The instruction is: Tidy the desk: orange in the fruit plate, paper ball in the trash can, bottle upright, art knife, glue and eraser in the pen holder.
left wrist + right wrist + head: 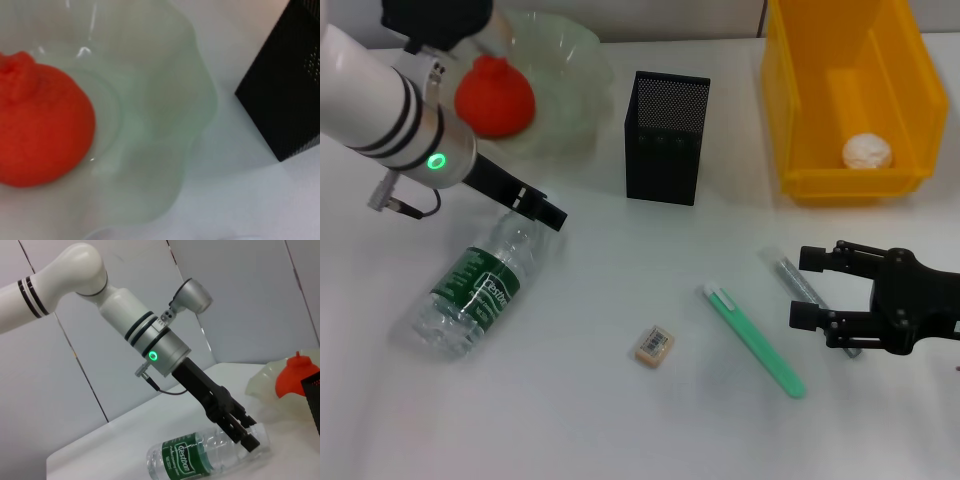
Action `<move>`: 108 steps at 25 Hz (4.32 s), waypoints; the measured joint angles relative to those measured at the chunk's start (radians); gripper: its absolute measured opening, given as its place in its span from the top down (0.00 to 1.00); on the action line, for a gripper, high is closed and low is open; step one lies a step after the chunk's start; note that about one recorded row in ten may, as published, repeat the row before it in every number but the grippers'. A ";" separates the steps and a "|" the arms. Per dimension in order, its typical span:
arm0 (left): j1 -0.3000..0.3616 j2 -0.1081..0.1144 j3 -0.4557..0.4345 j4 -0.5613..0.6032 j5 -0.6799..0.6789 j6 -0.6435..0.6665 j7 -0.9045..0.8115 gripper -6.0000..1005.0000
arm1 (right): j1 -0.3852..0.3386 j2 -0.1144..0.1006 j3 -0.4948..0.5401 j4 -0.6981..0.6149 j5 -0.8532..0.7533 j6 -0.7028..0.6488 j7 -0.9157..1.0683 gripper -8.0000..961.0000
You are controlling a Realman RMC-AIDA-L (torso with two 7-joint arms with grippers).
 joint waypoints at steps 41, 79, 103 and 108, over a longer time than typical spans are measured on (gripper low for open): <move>0.315 0.013 -0.632 -0.182 -1.048 0.482 1.194 0.51 | 0.060 0.010 0.011 0.033 0.009 0.017 0.051 0.11; 0.285 -0.002 -0.854 -1.065 -1.377 0.523 2.386 0.26 | 0.104 0.041 0.015 0.156 0.029 0.082 0.013 0.11; 0.362 0.095 -0.636 -0.487 -0.791 0.627 1.555 0.28 | 0.214 0.037 -0.381 -1.068 -0.497 -0.243 1.111 0.11; 0.350 0.091 -0.626 -0.485 -0.767 0.619 1.552 0.28 | 0.329 0.039 -0.595 -1.020 -0.632 -0.211 1.272 0.11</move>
